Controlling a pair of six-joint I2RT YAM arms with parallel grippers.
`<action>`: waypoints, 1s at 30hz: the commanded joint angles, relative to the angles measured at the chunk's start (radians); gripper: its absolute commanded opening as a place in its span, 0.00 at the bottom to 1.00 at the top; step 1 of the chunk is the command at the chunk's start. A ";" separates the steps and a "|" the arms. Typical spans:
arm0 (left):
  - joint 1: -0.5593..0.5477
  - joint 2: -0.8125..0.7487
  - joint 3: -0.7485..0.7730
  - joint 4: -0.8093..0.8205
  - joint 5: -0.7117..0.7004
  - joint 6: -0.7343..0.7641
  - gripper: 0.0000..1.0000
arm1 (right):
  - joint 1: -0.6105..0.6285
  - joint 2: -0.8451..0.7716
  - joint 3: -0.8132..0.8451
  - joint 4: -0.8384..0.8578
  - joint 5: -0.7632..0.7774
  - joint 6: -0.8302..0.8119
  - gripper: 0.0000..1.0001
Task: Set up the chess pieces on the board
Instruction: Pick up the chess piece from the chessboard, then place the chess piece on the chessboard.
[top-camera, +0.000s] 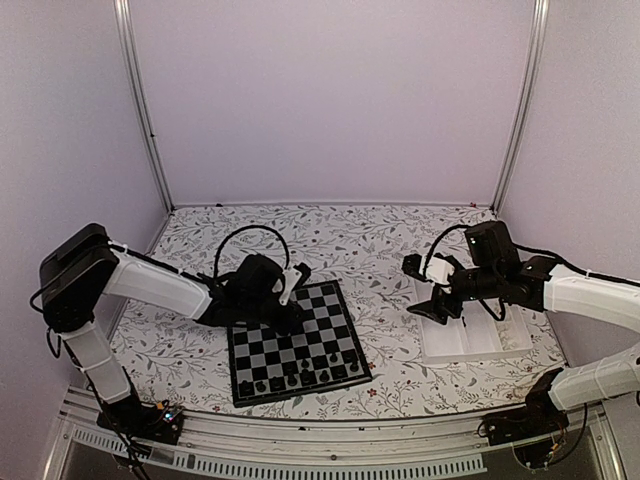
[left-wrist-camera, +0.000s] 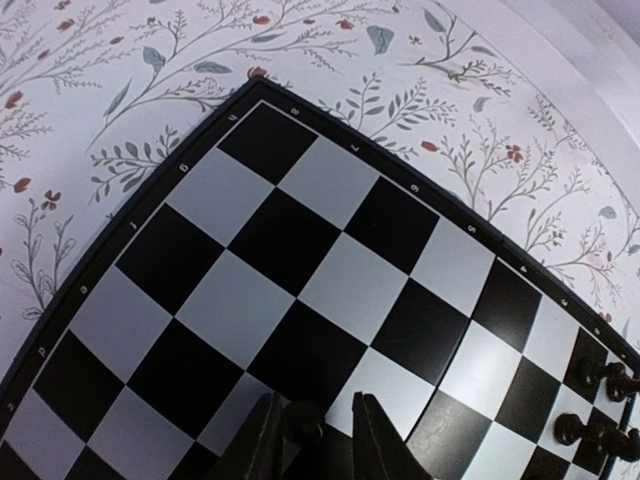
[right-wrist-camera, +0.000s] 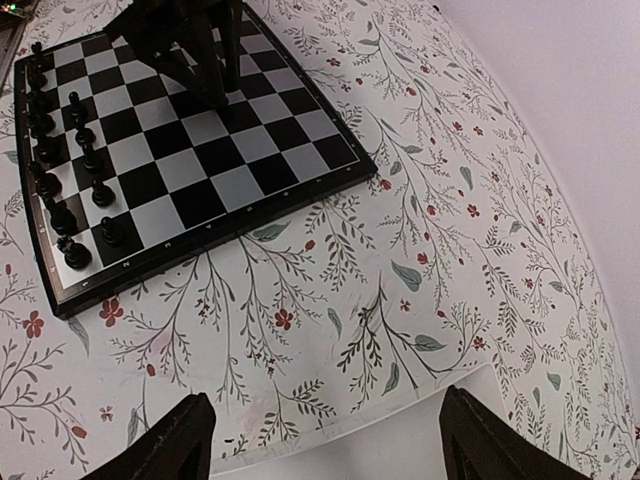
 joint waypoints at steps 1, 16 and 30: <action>-0.006 0.034 0.031 -0.038 -0.010 0.002 0.22 | -0.004 0.007 -0.017 0.005 -0.021 -0.002 0.81; -0.043 -0.237 -0.076 -0.187 -0.010 -0.050 0.03 | -0.004 0.037 -0.008 -0.013 -0.046 -0.007 0.81; -0.181 -0.379 -0.179 -0.404 0.001 -0.130 0.03 | -0.004 0.061 0.001 -0.028 -0.047 -0.010 0.82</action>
